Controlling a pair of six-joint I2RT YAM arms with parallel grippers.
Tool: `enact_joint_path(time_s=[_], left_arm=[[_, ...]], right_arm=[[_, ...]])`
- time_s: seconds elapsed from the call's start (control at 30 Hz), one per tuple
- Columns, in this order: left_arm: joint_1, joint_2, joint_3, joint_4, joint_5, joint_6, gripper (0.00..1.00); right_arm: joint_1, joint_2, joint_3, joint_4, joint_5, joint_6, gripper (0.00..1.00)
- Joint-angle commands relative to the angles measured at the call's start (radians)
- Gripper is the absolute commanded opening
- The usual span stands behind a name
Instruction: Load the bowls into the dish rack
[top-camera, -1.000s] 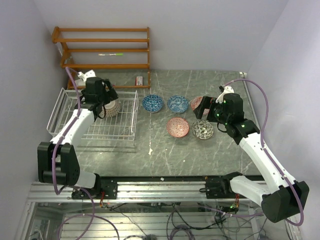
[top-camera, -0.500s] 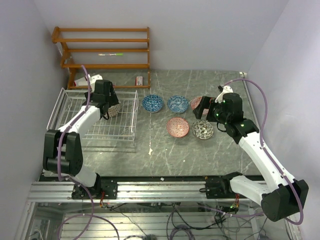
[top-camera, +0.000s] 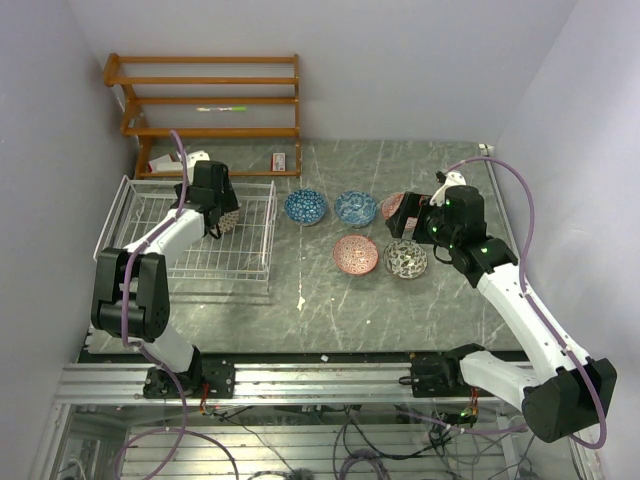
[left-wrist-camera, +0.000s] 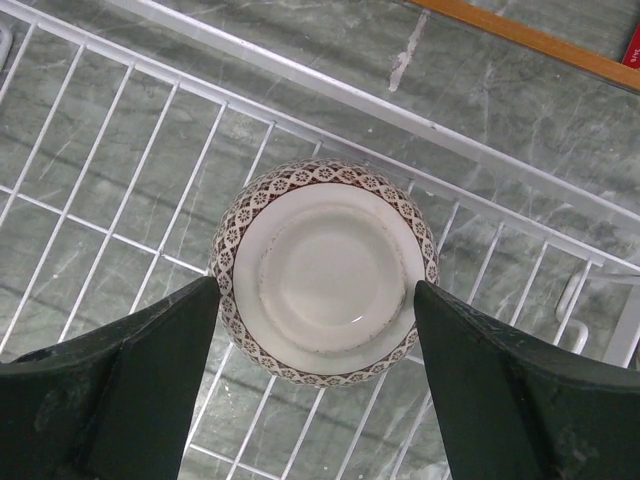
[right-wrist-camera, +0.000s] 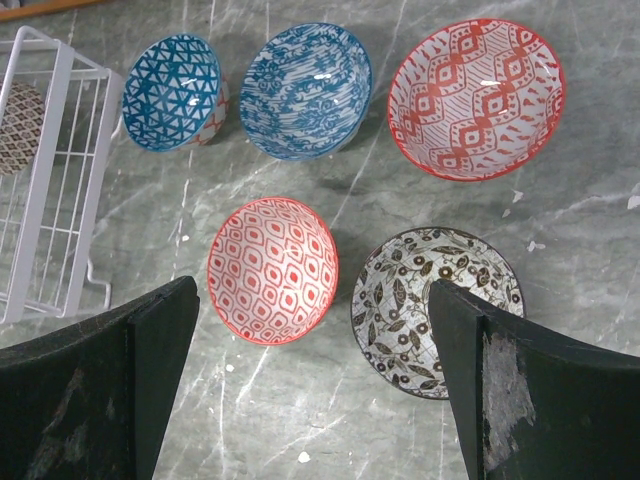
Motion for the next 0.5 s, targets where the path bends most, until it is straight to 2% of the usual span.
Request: enact_joint_path(time_s=[0.0, 0.3, 0.47], left_arm=[[-0.004, 0.009, 0.036, 0.036, -0.054, 0.008, 0.87], [0.015, -0.015, 0.031, 0.003, -0.123, -0.008, 0.78], [0.058, -0.05, 0.031, -0.001, -0.139, -0.022, 0.66]], right_arm=[[-0.006, 0.006, 0.0, 0.023, 0.007, 0.003, 0.99], [-0.005, 0.004, -0.002, 0.025, 0.011, 0.005, 0.99], [-0.006, 0.0, -0.005, 0.022, 0.012, 0.006, 0.99]])
